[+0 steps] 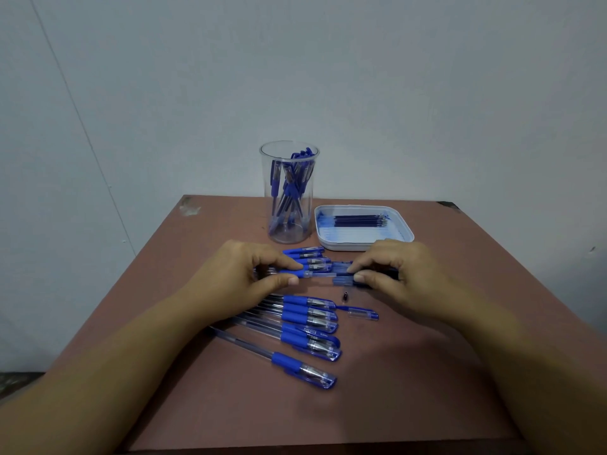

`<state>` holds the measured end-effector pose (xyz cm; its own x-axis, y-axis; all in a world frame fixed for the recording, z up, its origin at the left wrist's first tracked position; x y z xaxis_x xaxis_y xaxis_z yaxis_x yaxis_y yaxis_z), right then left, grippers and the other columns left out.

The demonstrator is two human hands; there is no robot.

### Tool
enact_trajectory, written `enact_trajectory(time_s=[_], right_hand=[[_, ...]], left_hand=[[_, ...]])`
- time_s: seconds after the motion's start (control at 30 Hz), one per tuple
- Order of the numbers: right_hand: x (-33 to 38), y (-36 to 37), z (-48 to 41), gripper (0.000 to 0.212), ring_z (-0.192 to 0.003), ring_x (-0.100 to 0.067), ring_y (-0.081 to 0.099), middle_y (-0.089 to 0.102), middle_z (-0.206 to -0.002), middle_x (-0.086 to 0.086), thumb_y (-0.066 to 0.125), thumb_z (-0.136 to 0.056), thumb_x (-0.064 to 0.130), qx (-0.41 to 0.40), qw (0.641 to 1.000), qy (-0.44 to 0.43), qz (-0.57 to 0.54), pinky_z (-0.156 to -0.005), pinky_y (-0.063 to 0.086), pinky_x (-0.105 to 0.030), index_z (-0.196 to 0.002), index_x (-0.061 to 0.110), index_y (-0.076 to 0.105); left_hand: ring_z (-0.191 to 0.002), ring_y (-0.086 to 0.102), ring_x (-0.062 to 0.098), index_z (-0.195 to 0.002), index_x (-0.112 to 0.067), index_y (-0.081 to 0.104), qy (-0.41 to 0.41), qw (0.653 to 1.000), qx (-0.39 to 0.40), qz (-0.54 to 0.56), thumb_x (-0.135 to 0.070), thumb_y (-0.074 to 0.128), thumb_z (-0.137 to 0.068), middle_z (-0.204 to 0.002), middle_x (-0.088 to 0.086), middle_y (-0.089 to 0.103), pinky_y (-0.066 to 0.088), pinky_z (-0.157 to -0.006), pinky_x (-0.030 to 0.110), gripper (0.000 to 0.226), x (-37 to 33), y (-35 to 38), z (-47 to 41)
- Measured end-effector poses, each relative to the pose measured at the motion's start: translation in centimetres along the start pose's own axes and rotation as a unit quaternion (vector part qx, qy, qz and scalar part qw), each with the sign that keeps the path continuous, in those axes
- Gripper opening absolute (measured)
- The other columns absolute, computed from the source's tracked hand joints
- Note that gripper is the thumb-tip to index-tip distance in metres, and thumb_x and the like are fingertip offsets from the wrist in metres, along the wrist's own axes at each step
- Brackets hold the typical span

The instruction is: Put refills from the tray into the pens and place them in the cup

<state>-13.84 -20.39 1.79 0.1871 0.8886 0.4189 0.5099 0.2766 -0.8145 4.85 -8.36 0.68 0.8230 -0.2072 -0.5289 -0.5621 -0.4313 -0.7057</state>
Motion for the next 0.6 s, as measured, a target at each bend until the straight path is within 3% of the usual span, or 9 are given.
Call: enact_trajectory(time_s=[0.17, 0.33, 0.5, 0.6], right_hand=[[-0.4, 0.4, 0.1, 0.010, -0.085, 0.000, 0.061, 0.065, -0.086, 0.023, 0.066, -0.090, 0.026, 0.011, 0.999, 0.027, -0.012, -0.070, 0.043, -0.013, -0.095, 0.032, 0.072], [0.8, 0.9, -0.3, 0.012, -0.083, -0.004, 0.059, 0.062, -0.083, 0.021, 0.072, -0.086, 0.022, 0.005, 1.000, -0.016, 0.008, -0.070, 0.045, -0.017, -0.093, 0.033, 0.071], [0.1, -0.7, -0.2, 0.007, -0.082, -0.005, 0.062, 0.065, -0.084, 0.020, 0.067, -0.086, 0.026, -0.062, 0.998, 0.001, -0.021, -0.072, 0.051, -0.026, -0.090, 0.031, 0.070], [-0.2, -2.1, 0.1, 0.011, -0.078, -0.011, 0.062, 0.068, -0.084, 0.015, 0.065, -0.083, 0.027, -0.107, 0.992, 0.007, -0.071, -0.071, 0.050, -0.025, -0.086, 0.037, 0.066]], left_hand=[[-0.079, 0.062, -0.009, -0.102, -0.037, 0.075, 0.025, 0.999, -0.016, -0.040, -0.058, 0.061, -0.077, -0.090, -0.029, 0.065, 0.052, -0.069, 0.019, 0.036, -0.3, -0.4, -0.1], [-0.075, 0.065, 0.003, -0.104, -0.035, 0.075, 0.033, 0.999, -0.012, -0.022, -0.050, 0.066, -0.080, -0.088, -0.021, 0.071, 0.052, -0.064, 0.021, 0.030, -1.1, 0.1, -0.1], [-0.067, 0.058, -0.006, -0.102, -0.031, 0.075, 0.023, 0.998, -0.059, 0.015, -0.036, 0.071, -0.080, -0.078, -0.036, 0.064, 0.040, -0.061, 0.005, 0.023, -1.2, -0.7, -0.1], [-0.063, 0.057, -0.005, -0.101, -0.033, 0.073, 0.006, 0.997, -0.071, 0.042, -0.034, 0.071, -0.078, -0.079, -0.036, 0.065, 0.038, -0.058, 0.003, 0.022, -0.9, -1.0, 0.0]])
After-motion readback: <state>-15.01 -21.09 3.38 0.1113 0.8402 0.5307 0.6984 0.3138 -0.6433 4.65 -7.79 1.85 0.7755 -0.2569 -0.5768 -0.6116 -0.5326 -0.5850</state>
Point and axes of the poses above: each hand's wrist, its own z-axis away from the middle knuckle, its own y-axis out of the palm, x = y × z, the point moved 6 cm from there along -z, towards the middle knuckle
